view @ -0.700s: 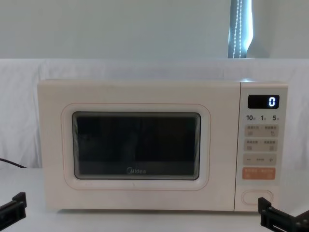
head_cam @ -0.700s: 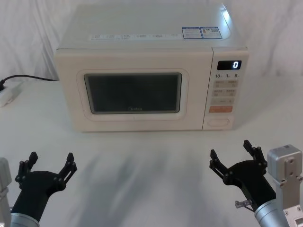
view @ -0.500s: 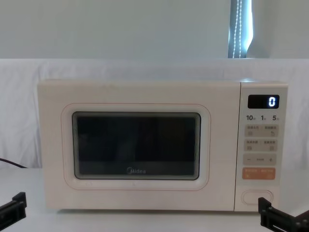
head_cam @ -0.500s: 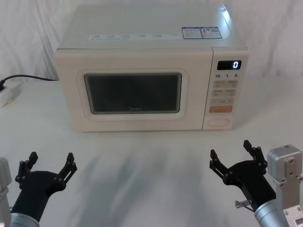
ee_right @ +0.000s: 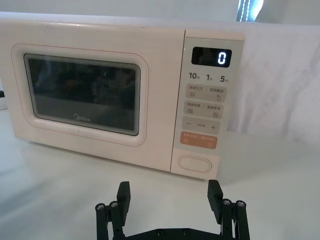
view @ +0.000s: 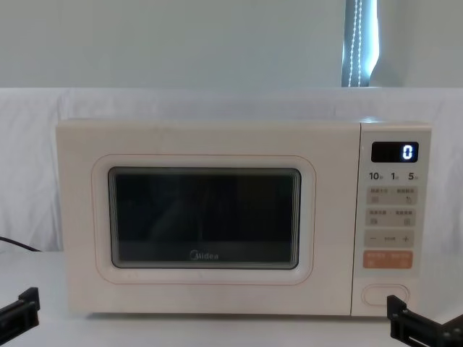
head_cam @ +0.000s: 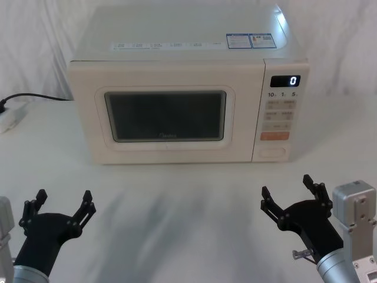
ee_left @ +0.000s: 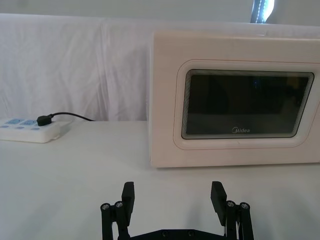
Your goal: Press the button to open the microwave door with one hand; close the microwave door with the other hand.
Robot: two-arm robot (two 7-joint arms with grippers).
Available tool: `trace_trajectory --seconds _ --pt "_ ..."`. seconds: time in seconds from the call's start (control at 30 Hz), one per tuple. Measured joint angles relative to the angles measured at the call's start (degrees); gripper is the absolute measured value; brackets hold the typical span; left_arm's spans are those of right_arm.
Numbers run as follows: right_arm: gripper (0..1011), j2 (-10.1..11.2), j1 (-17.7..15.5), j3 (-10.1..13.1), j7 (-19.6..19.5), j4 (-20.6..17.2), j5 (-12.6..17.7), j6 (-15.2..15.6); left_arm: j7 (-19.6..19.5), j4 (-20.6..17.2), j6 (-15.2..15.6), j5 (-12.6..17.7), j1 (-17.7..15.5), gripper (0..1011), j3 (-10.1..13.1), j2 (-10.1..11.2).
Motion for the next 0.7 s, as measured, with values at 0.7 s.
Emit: trace_trajectory --seconds 0.7 --pt "1002 0.0 0.0 0.0 0.0 0.0 0.0 0.0 0.0 0.0 0.0 0.0 0.0 1001 0.0 0.0"
